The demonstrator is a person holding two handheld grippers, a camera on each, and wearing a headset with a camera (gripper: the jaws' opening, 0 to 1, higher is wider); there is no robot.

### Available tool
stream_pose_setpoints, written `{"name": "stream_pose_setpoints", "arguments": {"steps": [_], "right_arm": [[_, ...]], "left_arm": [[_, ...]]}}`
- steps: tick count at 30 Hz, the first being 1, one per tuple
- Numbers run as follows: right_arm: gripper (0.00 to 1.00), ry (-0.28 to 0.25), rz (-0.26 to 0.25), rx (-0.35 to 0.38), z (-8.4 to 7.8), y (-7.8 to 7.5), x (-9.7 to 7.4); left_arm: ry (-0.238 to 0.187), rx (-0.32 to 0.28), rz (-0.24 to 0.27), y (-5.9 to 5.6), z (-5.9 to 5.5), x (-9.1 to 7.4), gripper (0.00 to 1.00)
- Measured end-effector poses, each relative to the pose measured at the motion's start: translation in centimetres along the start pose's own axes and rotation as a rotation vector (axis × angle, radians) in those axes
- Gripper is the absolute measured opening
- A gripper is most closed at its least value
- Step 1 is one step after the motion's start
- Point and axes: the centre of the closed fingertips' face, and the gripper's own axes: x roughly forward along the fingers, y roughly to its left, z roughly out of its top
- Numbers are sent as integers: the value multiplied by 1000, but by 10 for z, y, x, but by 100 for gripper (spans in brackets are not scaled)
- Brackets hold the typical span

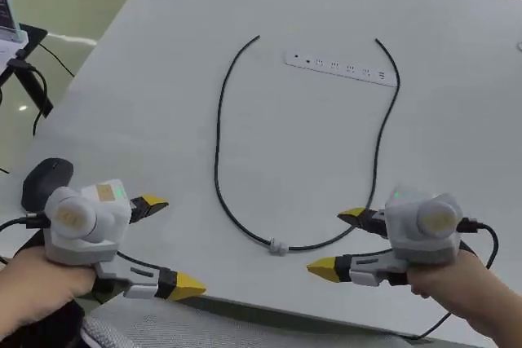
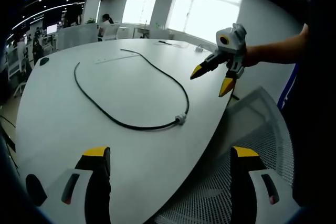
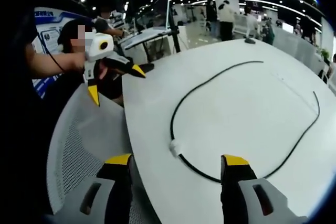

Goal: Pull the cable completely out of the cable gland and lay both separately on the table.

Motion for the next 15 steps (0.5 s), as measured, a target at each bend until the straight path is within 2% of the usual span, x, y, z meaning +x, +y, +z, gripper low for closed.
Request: {"name": "stream_pose_setpoints", "arguments": {"steps": [6,10,15], "right_arm": [[60,47,15,-45,0,1,17],[56,59,26,-68,5,0,26],[52,112,54,-111,0,0,39]], "left_arm": [[6,-7,-2,0,-7,0,94],[-4,-34,6,5,-11,-1,94],[2,-34,7,7,-13,-1,94]]}}
